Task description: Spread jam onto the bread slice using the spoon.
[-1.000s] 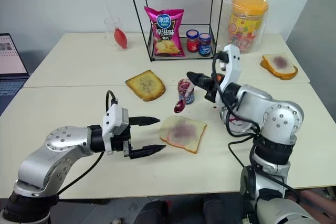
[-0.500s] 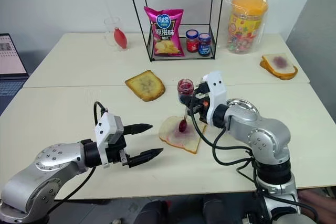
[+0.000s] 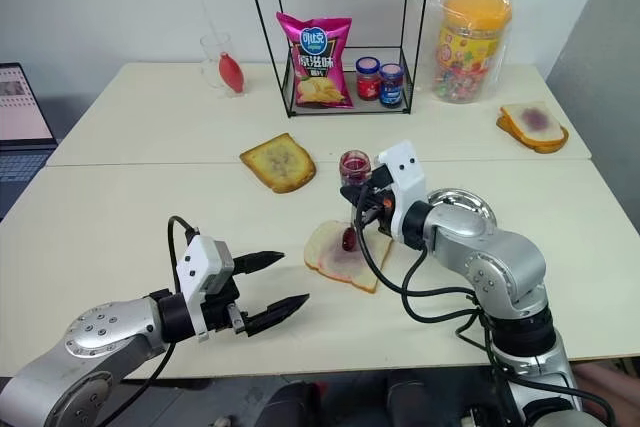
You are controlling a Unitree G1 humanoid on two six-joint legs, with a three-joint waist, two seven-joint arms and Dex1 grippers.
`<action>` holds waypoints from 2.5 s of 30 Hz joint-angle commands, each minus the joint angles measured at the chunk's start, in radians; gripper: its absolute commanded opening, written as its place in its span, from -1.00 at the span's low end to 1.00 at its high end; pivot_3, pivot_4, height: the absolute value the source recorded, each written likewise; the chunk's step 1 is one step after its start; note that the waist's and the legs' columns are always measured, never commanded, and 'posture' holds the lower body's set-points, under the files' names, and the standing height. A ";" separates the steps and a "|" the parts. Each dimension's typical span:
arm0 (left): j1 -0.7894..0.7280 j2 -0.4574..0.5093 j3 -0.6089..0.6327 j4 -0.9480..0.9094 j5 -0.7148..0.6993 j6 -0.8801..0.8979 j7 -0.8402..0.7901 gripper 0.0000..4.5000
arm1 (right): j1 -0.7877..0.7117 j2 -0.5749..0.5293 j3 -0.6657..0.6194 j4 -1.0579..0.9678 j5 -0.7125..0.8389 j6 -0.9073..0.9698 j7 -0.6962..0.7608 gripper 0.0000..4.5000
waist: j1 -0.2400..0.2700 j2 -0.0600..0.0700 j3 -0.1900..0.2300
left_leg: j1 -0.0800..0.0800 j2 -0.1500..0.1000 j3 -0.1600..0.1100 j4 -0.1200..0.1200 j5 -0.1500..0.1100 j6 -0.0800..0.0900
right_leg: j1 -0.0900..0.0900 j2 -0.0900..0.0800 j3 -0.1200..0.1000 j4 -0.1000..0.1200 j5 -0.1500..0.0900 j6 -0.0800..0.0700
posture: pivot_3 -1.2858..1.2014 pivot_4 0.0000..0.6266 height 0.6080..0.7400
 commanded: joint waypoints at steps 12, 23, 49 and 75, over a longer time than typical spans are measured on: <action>0.034 -0.015 -0.015 0.009 0.051 -0.114 -0.015 1.00 | -0.044 0.013 -0.002 -0.057 -0.015 -0.012 0.045 -0.99 | 0.000 0.000 0.000 | 0.000 0.000 0.000 0.000 0.000 0.000 | 0.000 0.000 0.000 0.000 0.000 0.000 | 0.03 -0.52 1.00; 0.028 -0.013 -0.019 0.009 0.049 -0.120 -0.007 1.00 | -0.070 0.032 0.015 -0.044 -0.020 -0.020 0.053 -0.99 | 0.000 0.000 0.000 | 0.000 0.000 0.000 0.000 0.000 0.000 | 0.000 0.000 0.000 0.000 0.000 0.000 | 0.03 -0.52 1.00; -0.043 -0.001 0.015 -0.036 -0.031 -0.023 0.045 1.00 | -0.083 0.072 -0.045 -0.012 0.017 0.028 0.046 -0.99 | 0.000 0.000 0.000 | 0.000 0.000 0.000 0.000 0.000 0.000 | 0.000 0.000 0.000 0.000 0.000 0.000 | 0.03 -0.52 1.00; 0.117 -0.027 0.053 -0.056 -0.008 -0.086 0.063 1.00 | 0.022 0.160 -0.234 0.217 0.075 0.127 -0.057 -0.99 | 0.001 -0.002 -0.001 | 0.000 0.000 0.000 0.000 0.000 0.000 | 0.000 0.000 0.000 0.000 0.000 -0.001 | 0.03 -0.52 1.00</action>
